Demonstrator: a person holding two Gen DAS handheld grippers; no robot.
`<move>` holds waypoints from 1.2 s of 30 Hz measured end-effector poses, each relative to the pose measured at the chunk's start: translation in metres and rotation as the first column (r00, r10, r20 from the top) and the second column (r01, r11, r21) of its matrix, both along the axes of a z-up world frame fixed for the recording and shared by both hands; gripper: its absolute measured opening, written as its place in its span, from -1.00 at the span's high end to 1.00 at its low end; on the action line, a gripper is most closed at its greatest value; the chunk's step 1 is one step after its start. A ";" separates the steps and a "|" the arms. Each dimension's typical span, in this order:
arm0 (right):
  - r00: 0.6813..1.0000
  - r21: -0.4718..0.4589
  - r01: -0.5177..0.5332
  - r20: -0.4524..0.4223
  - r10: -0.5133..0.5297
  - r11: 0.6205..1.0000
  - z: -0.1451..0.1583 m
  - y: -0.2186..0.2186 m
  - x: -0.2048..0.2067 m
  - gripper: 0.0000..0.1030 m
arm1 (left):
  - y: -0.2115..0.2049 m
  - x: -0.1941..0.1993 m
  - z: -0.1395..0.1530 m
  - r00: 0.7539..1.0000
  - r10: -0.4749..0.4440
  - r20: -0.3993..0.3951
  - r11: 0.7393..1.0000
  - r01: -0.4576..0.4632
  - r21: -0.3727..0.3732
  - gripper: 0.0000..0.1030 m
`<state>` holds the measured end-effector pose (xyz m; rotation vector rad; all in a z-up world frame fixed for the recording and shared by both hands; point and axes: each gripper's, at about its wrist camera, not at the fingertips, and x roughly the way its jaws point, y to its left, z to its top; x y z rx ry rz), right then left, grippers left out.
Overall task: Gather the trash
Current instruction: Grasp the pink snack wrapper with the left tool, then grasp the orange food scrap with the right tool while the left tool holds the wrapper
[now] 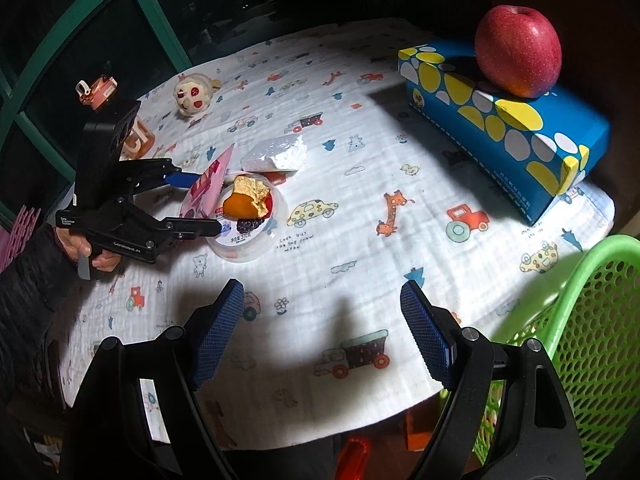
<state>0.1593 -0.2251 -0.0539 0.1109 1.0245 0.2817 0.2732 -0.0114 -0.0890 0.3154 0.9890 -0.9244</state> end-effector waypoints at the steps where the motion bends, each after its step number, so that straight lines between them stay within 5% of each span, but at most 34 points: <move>1: 1.000 0.004 -0.007 0.000 0.007 1.000 -0.001 0.003 0.002 -0.55 | 0.003 -0.001 0.002 1.000 0.011 0.002 1.000 -0.011 -0.005 -0.34; 14: 0.992 0.020 -0.121 0.030 0.120 0.992 -0.017 0.063 0.043 -0.54 | 0.056 -0.013 0.028 0.977 0.212 -0.019 0.974 -0.213 -0.079 -0.10; 36: 0.984 -0.077 -0.172 0.030 0.175 0.982 -0.043 0.105 0.075 0.12 | 0.083 -0.016 0.043 0.942 0.326 -0.080 0.923 -0.336 -0.191 0.00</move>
